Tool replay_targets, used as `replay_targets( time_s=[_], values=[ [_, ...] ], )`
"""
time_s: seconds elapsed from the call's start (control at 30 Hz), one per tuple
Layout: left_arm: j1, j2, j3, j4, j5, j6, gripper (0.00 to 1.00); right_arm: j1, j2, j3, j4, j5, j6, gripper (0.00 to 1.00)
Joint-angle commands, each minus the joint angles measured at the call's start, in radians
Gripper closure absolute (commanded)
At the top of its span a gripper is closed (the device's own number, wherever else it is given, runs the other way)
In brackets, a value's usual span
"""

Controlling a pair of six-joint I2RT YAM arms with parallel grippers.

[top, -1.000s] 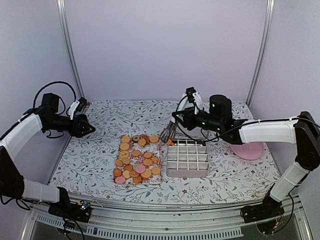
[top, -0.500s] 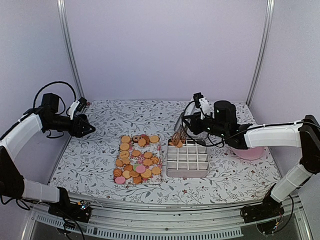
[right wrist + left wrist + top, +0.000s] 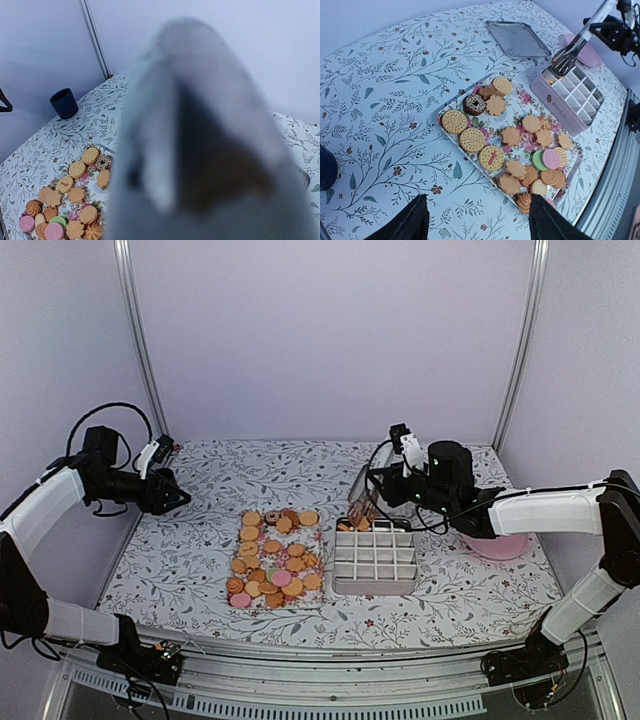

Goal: Pack the cookies
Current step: Place the fake cookies in the empty pocket of the box.

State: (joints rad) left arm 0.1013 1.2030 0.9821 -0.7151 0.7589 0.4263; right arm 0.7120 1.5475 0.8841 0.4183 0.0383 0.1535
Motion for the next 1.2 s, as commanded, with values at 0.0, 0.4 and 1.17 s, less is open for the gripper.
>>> replay_targets(
  time_s=[0.0,0.4,1.17],
  values=[
    [0.008,0.003,0.004,0.020,0.017,0.000,0.31,-0.007,-0.020,0.005,0.043,0.039,-0.009,0.88],
    [0.007,-0.002,-0.002,0.020,0.022,-0.003,0.31,-0.006,-0.056,0.001,0.033,0.046,-0.030,0.52],
    [0.008,0.007,0.007,0.020,0.013,0.004,0.31,0.101,0.011,0.053,0.000,0.121,-0.068,0.55]
  ],
)
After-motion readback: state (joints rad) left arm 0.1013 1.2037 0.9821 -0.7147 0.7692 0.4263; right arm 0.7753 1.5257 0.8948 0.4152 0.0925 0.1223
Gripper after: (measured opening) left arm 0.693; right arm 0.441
